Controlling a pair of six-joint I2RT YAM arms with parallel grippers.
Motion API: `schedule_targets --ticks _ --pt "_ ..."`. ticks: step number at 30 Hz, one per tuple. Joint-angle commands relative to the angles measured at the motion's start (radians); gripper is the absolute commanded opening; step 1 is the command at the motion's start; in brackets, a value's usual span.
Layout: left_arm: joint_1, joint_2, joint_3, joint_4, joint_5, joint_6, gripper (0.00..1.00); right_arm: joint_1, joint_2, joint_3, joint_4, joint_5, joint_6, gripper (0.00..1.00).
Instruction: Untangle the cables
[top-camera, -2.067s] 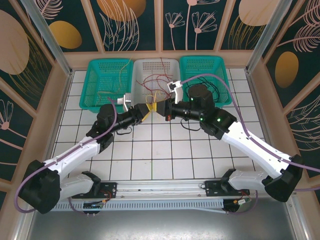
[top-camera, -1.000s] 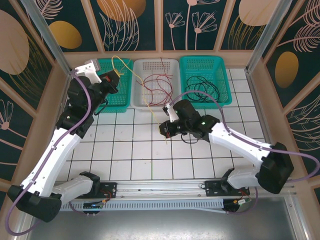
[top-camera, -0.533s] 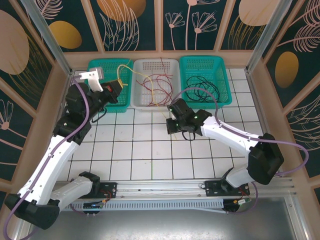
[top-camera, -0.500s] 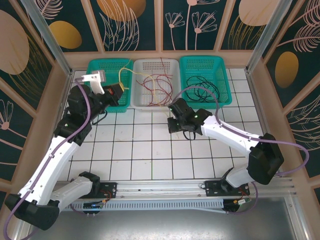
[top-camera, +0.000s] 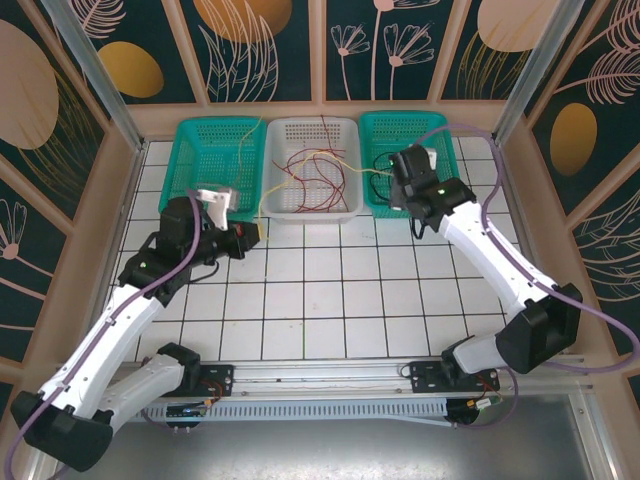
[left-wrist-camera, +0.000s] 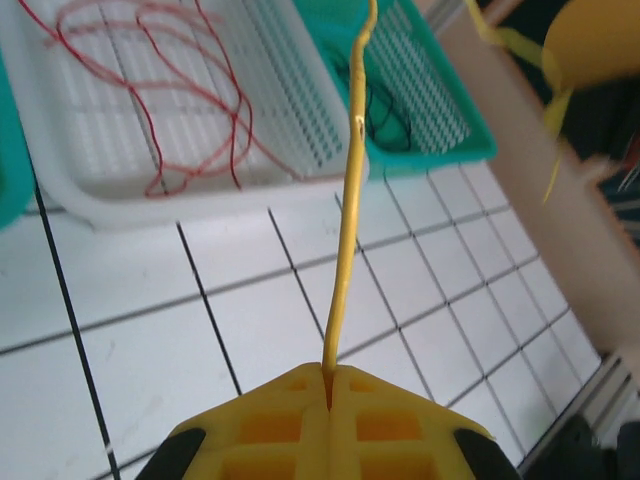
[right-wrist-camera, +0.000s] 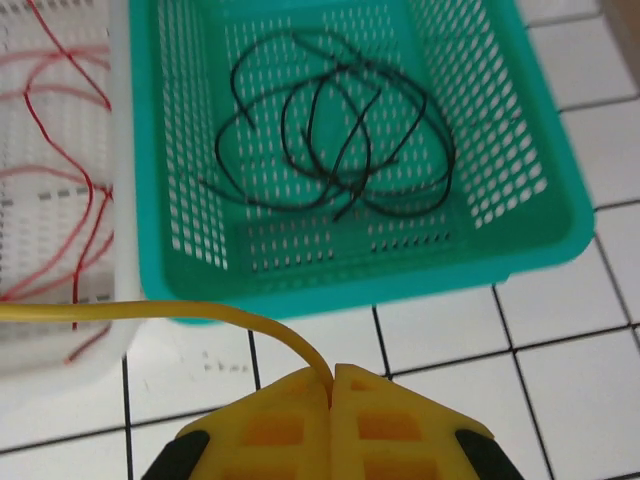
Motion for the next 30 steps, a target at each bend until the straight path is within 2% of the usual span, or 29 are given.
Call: schedule_targets --ticks 1,6,12,16,21,22,24,25,26,28,30 --pt "-0.073 0.033 -0.002 -0.15 -0.08 0.084 0.0 -0.038 0.003 0.082 -0.023 0.099 -0.069 0.0" --pt "-0.085 0.073 0.028 -0.212 -0.226 0.09 0.0 -0.097 0.027 0.157 -0.014 0.191 -0.167 0.0" --pt "-0.085 0.104 0.06 -0.244 -0.263 0.131 0.0 -0.156 0.028 0.22 -0.003 0.238 -0.219 0.0" --pt "-0.085 0.113 0.07 -0.266 -0.284 0.158 0.0 -0.175 0.017 0.259 0.005 0.183 -0.228 0.0" --pt "-0.083 0.139 0.146 -0.276 -0.377 0.177 0.0 -0.154 -0.037 0.246 0.047 0.008 -0.317 0.0" --pt "-0.083 0.149 0.177 -0.276 -0.42 0.169 0.08 -0.139 -0.046 0.243 0.045 -0.035 -0.341 0.0" --pt "-0.083 0.165 0.245 -0.266 -0.505 0.159 0.51 -0.076 -0.065 0.23 0.041 -0.063 -0.381 0.0" --pt "-0.082 0.171 0.285 -0.253 -0.55 0.156 0.63 -0.027 -0.075 0.217 0.041 -0.066 -0.397 0.0" --pt "-0.081 0.174 0.318 -0.237 -0.581 0.164 0.69 0.012 -0.08 0.209 0.041 -0.063 -0.408 0.0" --pt "-0.08 0.176 0.39 -0.186 -0.628 0.203 0.97 0.095 -0.083 0.198 0.044 -0.029 -0.417 0.0" --pt "-0.077 0.184 0.445 -0.148 -0.691 0.249 0.99 0.132 -0.081 0.197 0.052 0.017 -0.421 0.0"
